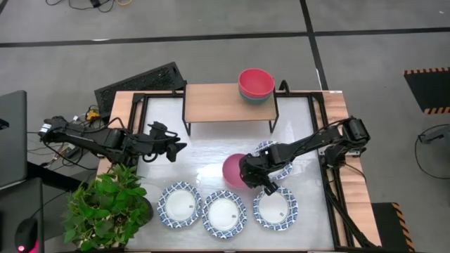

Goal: Place and stack bowls onto a shelf
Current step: Stack the pink bowl on top of the orange bowl on the shelf

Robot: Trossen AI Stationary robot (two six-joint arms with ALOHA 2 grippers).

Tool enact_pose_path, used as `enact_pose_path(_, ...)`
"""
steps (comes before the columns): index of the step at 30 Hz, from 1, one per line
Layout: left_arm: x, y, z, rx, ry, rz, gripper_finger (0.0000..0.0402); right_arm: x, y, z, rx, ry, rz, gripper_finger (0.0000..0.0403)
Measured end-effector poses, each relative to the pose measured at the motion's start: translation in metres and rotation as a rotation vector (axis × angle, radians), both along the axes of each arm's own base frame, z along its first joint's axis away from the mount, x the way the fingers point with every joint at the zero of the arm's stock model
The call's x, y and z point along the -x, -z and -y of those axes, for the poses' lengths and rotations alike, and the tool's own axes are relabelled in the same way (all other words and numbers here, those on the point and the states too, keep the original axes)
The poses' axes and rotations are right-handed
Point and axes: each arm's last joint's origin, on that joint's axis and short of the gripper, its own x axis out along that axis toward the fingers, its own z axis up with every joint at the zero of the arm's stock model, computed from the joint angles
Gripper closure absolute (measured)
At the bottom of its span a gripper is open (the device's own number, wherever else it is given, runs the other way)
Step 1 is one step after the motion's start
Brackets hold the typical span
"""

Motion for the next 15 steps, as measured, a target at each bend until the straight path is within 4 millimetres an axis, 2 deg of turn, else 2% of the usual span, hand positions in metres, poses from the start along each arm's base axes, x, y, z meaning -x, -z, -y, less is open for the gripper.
enact_pose_path(4, 0.0, 0.0, 0.0, -0.004, -0.007, 0.001, 0.0168, -0.001, -0.002, 0.0, 0.009, 0.004, 0.015, 0.0379)
enact_pose_path(8, 0.0, 0.0, 0.0, -0.005, -0.009, 0.001, 0.0168, -0.003, -0.005, 0.0, 0.009, 0.023, 0.016, 0.0378)
enact_pose_path(11, 0.0, 0.0, 0.0, -0.005, -0.008, 0.001, 0.0168, -0.01, -0.02, 0.001, -0.001, 0.039, 0.036, 0.0377)
enact_pose_path(15, 0.0, 0.0, 0.0, -0.008, -0.012, 0.001, 0.0168, -0.025, -0.06, 0.002, 0.011, -0.02, 0.132, 0.0378)
